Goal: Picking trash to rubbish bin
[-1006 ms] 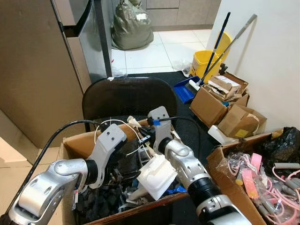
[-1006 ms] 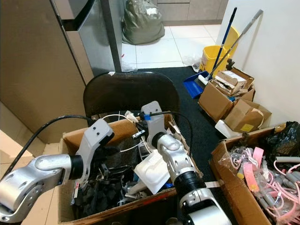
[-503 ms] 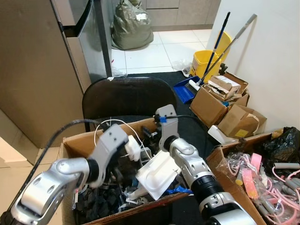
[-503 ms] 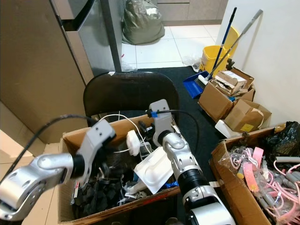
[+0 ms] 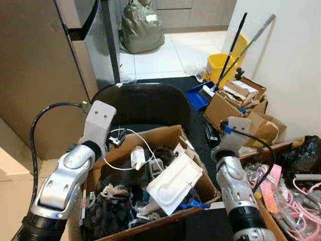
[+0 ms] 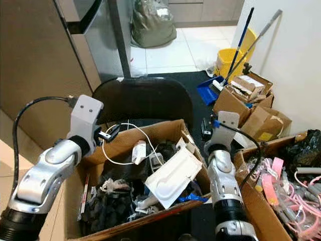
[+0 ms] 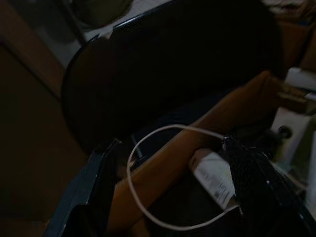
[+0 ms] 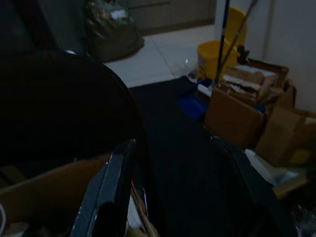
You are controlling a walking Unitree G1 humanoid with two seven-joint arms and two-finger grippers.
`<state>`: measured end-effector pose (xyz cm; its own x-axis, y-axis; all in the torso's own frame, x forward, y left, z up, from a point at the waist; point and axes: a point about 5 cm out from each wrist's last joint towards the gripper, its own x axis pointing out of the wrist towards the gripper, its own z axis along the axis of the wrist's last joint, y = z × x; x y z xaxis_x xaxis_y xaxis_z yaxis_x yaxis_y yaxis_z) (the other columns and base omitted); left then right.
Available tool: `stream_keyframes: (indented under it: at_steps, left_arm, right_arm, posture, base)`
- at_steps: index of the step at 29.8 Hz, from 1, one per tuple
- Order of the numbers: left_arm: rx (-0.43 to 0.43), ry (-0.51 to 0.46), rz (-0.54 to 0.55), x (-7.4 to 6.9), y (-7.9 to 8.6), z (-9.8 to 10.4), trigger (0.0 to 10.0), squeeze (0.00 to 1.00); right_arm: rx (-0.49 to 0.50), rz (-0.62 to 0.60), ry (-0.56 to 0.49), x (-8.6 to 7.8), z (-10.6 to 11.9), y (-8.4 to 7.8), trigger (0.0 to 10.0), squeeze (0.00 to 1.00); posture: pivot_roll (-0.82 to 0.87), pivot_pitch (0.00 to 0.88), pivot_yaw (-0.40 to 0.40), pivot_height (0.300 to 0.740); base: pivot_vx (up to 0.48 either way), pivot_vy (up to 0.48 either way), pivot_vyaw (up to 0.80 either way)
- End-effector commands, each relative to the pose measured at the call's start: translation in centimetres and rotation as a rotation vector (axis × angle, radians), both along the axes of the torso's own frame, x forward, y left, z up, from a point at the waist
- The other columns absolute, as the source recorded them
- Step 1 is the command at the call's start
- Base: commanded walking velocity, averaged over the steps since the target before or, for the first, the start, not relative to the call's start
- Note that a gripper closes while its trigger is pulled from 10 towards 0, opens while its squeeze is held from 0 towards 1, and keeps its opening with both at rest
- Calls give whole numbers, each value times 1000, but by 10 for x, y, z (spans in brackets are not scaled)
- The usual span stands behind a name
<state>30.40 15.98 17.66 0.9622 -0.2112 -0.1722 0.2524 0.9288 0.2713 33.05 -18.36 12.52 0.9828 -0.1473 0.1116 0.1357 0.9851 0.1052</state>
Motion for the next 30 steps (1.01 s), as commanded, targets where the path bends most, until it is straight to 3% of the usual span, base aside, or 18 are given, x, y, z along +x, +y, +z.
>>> stream_keyframes:
  at_steps: [1, 5, 7, 10, 30]
  left_arm:
    - [23, 22, 8, -2, -2, -11, 10000, 0]
    - [23, 5, 40, 1, -1, -17, 10000, 0]
    - [-7, 5, 81, 2, 3, -20, 10000, 0]
    - [6, 8, 113, 3, 9, -24, 10000, 0]
    - [0, 5, 131, 2, 13, -31, 10000, 0]
  right_arm:
    - [13, -17, 17, -7, -7, -1, 10000, 0]
    - [31, -18, 36, -19, -17, 5, 10000, 0]
    - [67, 1, 37, -22, -19, 9, 10000, 0]
    - [46, -8, 43, -24, -20, 9, 10000, 0]
    - [30, 0, 65, -31, -22, 12, 10000, 0]
  posture:
    - [1, 108, 49, 740]
    - [2, 98, 46, 740]
    - [1, 92, 45, 740]
    - [1, 84, 43, 740]
    - [12, 59, 30, 740]
  base:
    - [0, 0, 0]
    - [0, 0, 0]
    - [0, 0, -694]
    - [0, 0, -800]
    - [0, 0, -800]
